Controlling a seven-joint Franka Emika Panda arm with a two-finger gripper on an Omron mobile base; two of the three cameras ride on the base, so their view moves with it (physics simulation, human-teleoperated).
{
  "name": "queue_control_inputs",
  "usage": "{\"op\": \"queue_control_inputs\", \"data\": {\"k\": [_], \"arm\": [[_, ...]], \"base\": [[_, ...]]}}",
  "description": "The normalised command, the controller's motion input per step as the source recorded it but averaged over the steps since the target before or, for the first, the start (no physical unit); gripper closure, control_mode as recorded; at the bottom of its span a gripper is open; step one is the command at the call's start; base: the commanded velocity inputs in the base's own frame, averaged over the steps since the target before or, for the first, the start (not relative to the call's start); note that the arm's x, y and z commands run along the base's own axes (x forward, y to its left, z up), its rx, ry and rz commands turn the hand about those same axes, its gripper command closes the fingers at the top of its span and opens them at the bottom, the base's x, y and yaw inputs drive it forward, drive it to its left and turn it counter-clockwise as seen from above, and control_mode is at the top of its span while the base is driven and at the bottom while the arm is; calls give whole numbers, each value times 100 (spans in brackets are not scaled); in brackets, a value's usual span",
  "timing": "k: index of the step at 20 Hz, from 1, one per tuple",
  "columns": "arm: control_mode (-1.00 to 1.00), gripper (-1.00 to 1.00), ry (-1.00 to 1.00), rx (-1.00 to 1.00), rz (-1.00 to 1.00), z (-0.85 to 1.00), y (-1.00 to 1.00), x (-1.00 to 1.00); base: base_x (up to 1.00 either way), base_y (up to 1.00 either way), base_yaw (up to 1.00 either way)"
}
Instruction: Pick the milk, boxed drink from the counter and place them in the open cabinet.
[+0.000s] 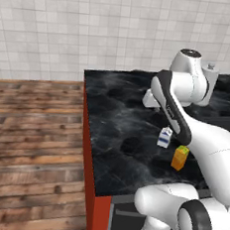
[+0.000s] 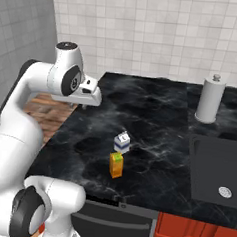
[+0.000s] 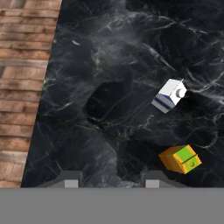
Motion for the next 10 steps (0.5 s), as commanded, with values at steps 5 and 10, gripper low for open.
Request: {"op": "queue_control_inputs", "data": {"k": [5, 10], "arm": [[-100, -100, 0, 0, 0, -4, -15, -2], [-100, -100, 0, 3, 0, -22, -56, -15]], "base": [[0, 0, 0], [0, 0, 0]]}}
